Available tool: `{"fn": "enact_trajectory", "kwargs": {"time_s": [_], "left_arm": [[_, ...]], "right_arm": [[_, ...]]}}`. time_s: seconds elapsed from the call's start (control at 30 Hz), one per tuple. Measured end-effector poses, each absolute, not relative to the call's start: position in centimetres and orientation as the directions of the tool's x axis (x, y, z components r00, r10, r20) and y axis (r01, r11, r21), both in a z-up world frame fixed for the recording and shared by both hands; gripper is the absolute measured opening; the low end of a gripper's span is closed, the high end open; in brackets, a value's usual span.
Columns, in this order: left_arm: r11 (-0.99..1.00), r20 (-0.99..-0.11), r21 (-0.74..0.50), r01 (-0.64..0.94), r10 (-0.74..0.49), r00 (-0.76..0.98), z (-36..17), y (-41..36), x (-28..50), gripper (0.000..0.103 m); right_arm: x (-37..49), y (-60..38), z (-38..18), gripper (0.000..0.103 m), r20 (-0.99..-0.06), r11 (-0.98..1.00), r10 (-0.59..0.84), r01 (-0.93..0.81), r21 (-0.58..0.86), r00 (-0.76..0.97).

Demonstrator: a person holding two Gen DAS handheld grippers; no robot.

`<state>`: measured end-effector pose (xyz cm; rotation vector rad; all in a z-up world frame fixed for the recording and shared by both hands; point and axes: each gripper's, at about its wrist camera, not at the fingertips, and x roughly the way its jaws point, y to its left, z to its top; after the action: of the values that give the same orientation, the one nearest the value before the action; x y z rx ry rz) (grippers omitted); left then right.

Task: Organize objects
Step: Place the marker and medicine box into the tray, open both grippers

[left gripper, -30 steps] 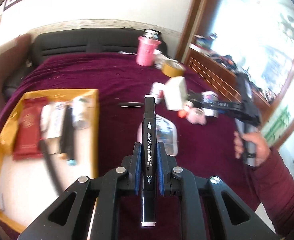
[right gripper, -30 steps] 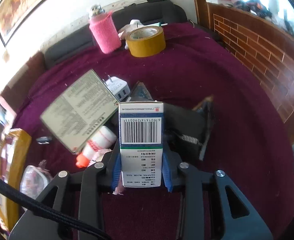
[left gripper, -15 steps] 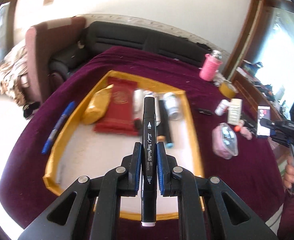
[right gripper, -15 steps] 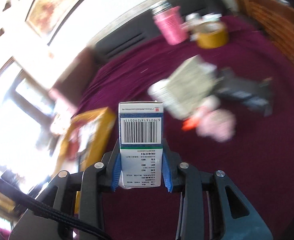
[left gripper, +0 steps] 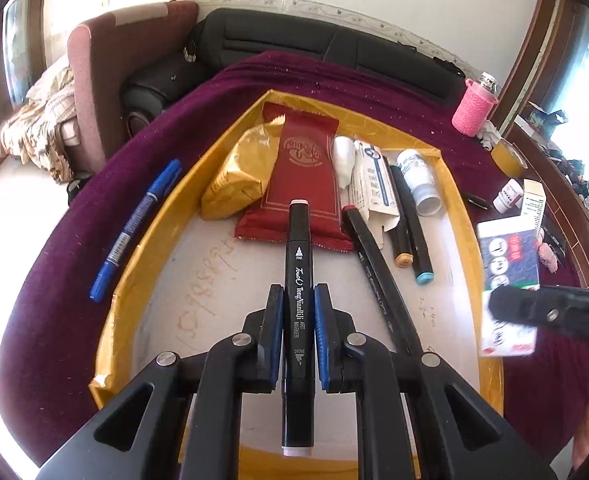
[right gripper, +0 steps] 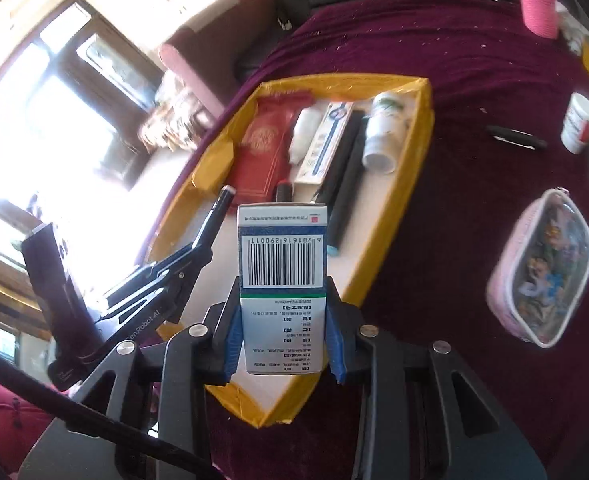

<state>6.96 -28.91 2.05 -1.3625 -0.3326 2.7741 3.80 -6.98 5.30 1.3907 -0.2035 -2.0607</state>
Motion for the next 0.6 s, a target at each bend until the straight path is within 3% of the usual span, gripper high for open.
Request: {"fn": "enact_trajectory", "kwargs": {"time_s": [0.33, 0.4, 0.43, 0.5, 0.6], "left_arm": [[-0.964, -0.778, -0.260, 0.050, 0.178, -0.603, 1.7, -28.4, 7.4, 0.015], [-0.960, -0.774, -0.269, 0.071, 0.172, -0.609, 2.1, -28.7, 7.8, 0.034], [-0.960, -0.772, -0.266, 0.082, 0.162, -0.615, 2.3, -28.8, 7.9, 0.037], [-0.955, -0.756, -0.281, 0.097, 0.157, -0.636, 2.9, -29.4, 8.5, 0.057], [-0.943, -0.732, -0.310, 0.117, 0.159, -0.662, 3.7, -30.1, 9.4, 0.065]], "right_arm": [[3.2, -11.5, 2.4, 0.034, -0.892, -0.870, -0.381, 0.421, 0.257, -0.243], [3.1, -11.6, 2.5, 0.042, -0.894, -0.876, -0.362, 0.423, 0.229, -0.264], [3.1, -11.6, 2.6, 0.043, -0.894, -0.877, -0.356, 0.428, 0.219, -0.273], [3.2, -11.3, 2.9, 0.043, -0.890, -0.881, -0.345, 0.428, 0.199, -0.297], [3.3, -10.8, 3.6, 0.048, -0.876, -0.884, -0.341, 0.433, 0.175, -0.341]]}}
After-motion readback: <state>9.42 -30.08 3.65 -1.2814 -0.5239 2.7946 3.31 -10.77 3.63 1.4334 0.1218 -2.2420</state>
